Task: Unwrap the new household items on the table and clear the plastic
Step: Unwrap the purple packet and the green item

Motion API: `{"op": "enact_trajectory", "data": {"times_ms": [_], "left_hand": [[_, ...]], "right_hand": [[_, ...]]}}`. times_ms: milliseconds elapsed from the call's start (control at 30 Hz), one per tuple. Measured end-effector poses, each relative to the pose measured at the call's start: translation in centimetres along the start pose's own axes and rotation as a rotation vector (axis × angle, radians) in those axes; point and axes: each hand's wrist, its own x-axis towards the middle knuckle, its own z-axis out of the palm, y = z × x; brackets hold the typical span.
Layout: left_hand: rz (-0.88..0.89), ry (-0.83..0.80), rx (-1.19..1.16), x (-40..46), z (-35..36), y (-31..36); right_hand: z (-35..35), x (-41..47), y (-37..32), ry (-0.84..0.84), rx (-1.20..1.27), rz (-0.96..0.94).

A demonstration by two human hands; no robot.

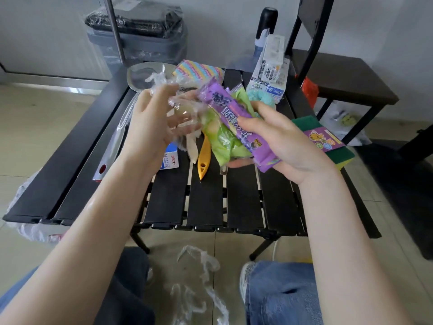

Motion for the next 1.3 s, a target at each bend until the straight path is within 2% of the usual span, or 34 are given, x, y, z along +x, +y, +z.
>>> {"op": "enact_trajectory", "data": {"times_ms": [267,433,533,667,733,900,1100,1200,1300], "left_hand": [[0.076,0.225,0.063,0.3,-0.6,0.5],[0.218,0.315,-0.034,1.0,-2.0,1.4],[0.2,0.251,0.02,0.8,-2.5,2.3],[0.046,-0.056,0.367,-0.8,-0.3,2.1],[-0.059,-0.158,0.472,-1.8,1.3,1.4],[0.035,-0.162,0.496,-1.8,2.5,0.4],[0.013,-0.269,0.624,2.0,2.0,2.2],[-0.008,-0.188,0.686,5.6,1.7,3.4],[-0.011,-0.029,0.593,9.0,0.6,4.6]], "right_hand": [[-0.3,-0.9,-0.6,-0.166,0.002,-0.008],[-1.1,-1.0,-0.9,-0.151,0.026,-0.023],[-1.8,-0.9,-1.5,-0.034,0.107,-0.056],[-0.5,0.2,-1.1,0.115,0.187,-0.085],[0.9,0.7,-0.6,0.167,0.18,-0.089],[3.0,1.9,0.5,0.175,-0.064,-0.167],[2.4,5.9,-3.0,0.125,-0.344,-0.192],[2.3,9.8,-5.6,0.132,-0.423,-0.195],[1.8,14.0,-7.0,0.173,-0.529,-0.175]]}}
